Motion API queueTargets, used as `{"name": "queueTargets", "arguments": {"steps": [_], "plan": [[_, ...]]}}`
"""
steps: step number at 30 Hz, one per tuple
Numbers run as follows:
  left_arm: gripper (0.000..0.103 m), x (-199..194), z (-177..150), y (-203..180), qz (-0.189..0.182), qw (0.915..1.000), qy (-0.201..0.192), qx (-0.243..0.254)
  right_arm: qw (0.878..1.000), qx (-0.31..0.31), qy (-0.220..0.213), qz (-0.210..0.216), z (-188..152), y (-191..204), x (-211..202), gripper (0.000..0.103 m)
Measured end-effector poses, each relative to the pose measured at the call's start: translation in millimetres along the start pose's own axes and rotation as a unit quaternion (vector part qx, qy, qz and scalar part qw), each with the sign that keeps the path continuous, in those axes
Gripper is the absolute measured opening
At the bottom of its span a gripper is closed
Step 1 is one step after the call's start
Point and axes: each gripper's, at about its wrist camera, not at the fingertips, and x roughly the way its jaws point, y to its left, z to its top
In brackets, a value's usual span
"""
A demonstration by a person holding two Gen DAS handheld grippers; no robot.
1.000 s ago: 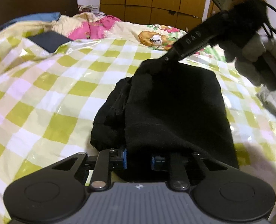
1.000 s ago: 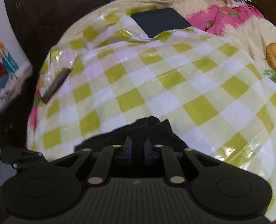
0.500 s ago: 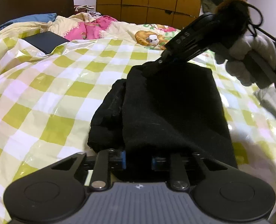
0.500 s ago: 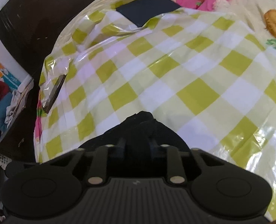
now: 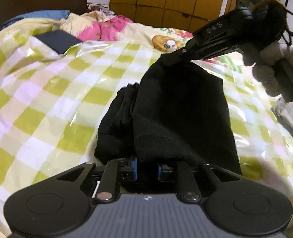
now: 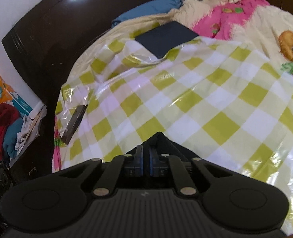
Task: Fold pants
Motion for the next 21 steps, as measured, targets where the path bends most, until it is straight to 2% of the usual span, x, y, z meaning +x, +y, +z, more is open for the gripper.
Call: {"name": "queueTargets", "arguments": {"steps": [2,4,6,8,10,11,14,15,16,17,21], "plan": [[0.038,-4,-3,0,0.0,1.0,-0.004,0.007,1.0,-0.001,0.006,-0.014,0,-5,13,0.009],[0.05,-11,-5,-1,0.005,0.9999,-0.008,0.014,1.0,-0.019,0.012,-0.016,0,-4,16,0.013],[0.056,-15,-6,-1,0.004,0.9998,-0.009,0.015,0.999,-0.03,0.021,-0.006,2,-4,16,0.021],[0.057,-15,-5,0,0.0,0.9999,-0.011,0.001,0.999,-0.035,0.032,0.015,4,-7,16,0.052],[0.059,-12,-3,1,0.003,0.9998,-0.016,-0.01,0.998,-0.037,0.038,0.018,4,-12,19,0.066],[0.059,-10,-3,1,0.009,0.9997,-0.02,-0.014,0.998,-0.038,0.042,0.014,4,-14,22,0.068],[0.055,-8,-1,-6,0.022,0.999,-0.039,-0.005,0.998,-0.025,0.05,-0.003,-2,-24,35,0.066],[0.038,-8,0,-9,0.027,0.9987,-0.042,0.005,0.999,-0.01,0.053,0.0,-6,-27,38,0.053],[0.03,-8,1,-11,0.023,0.9989,-0.039,0.012,0.998,0.009,0.056,0.008,-9,-29,39,0.031],[0.03,-10,2,-12,0.015,0.999,-0.041,0.007,0.998,0.016,0.052,0.01,-11,-28,37,0.024],[0.029,-27,8,-13,-0.003,0.9978,-0.066,-0.003,1.0,0.016,0.016,0.008,-13,-13,5,0.016]]}}
